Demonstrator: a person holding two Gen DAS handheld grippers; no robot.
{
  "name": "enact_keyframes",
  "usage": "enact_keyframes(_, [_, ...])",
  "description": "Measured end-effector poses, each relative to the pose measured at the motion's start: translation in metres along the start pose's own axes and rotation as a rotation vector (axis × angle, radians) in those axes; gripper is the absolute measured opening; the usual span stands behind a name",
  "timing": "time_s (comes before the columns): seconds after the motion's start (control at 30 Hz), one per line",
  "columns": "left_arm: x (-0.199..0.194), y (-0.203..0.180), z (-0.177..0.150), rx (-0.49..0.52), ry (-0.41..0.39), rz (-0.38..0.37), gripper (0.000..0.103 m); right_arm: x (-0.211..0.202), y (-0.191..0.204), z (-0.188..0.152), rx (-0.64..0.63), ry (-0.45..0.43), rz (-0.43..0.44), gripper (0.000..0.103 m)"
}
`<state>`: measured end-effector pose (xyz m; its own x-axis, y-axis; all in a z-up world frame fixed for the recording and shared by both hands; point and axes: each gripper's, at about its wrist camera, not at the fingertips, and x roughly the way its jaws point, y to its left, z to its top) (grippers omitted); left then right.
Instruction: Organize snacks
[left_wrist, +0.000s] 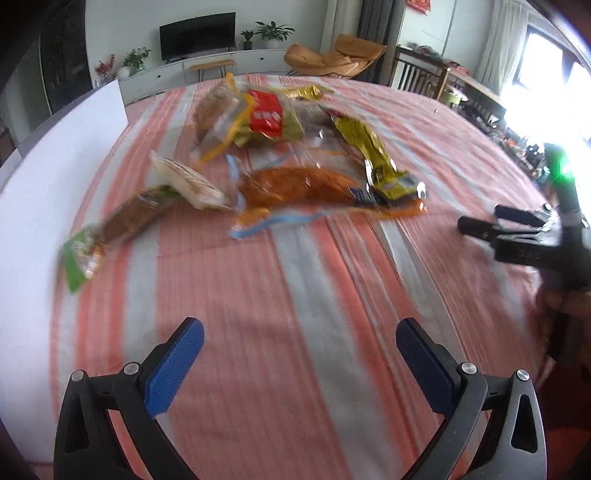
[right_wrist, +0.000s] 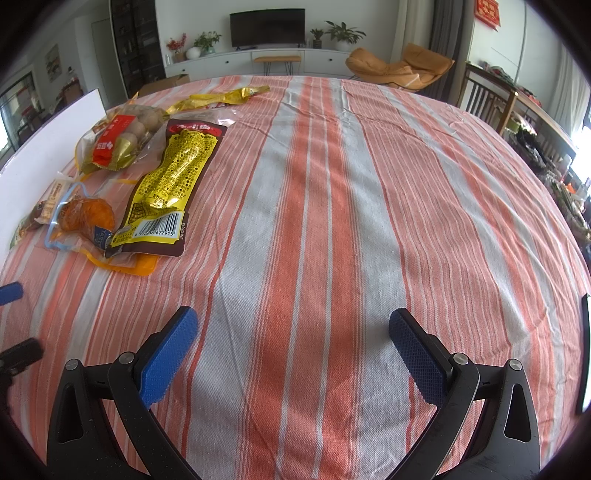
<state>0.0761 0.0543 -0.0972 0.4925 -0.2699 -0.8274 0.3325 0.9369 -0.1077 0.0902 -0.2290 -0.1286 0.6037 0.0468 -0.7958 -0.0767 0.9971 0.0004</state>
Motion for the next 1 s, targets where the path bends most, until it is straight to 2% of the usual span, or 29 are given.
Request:
enact_keyframes(0.13, [-0.02, 0.038, 0.027, -0.035, -0.032, 0.054, 0.103, 0.0, 0.0, 0.0, 0.0, 0.0, 0.0, 0.103])
enact_keyframes(0.2, [-0.021, 0.052, 0.045, -0.031, -0.024, 0.078, 0.103, 0.0, 0.0, 0.0, 0.0, 0.0, 0.0, 0.103])
enact_keyframes(0.4, [0.02, 0.089, 0.099, 0.061, 0.123, 0.079, 0.103, 0.0, 0.0, 0.0, 0.0, 0.0, 0.0, 0.103])
enact_keyframes(0.5, [0.045, 0.099, 0.105, 0.078, 0.169, 0.105, 0.103, 0.0, 0.0, 0.0, 0.0, 0.0, 0.0, 0.103])
enact_keyframes(0.53, [0.051, 0.103, 0.105, 0.061, 0.182, 0.096, 0.103, 0.0, 0.0, 0.0, 0.0, 0.0, 0.0, 0.103])
enact_keyframes(0.63, [0.057, 0.114, 0.098, -0.047, 0.225, -0.044, 0.1, 0.0, 0.0, 0.0, 0.0, 0.0, 0.001, 0.103])
enact_keyframes(0.7, [0.05, 0.106, 0.089, -0.021, 0.245, -0.136, 0.099, 0.0, 0.0, 0.0, 0.0, 0.0, 0.001, 0.103])
enact_keyframes(0.77, [0.043, 0.096, 0.081, 0.026, 0.26, -0.195, 0.099, 0.0, 0.0, 0.0, 0.0, 0.0, 0.0, 0.103])
enact_keyframes(0.83, [0.036, 0.088, 0.077, 0.073, 0.24, -0.152, 0.099, 0.0, 0.0, 0.0, 0.0, 0.0, 0.0, 0.103])
enact_keyframes(1.0, [0.043, 0.09, 0.08, 0.075, 0.179, 0.013, 0.098, 0.0, 0.0, 0.0, 0.0, 0.0, 0.001, 0.103])
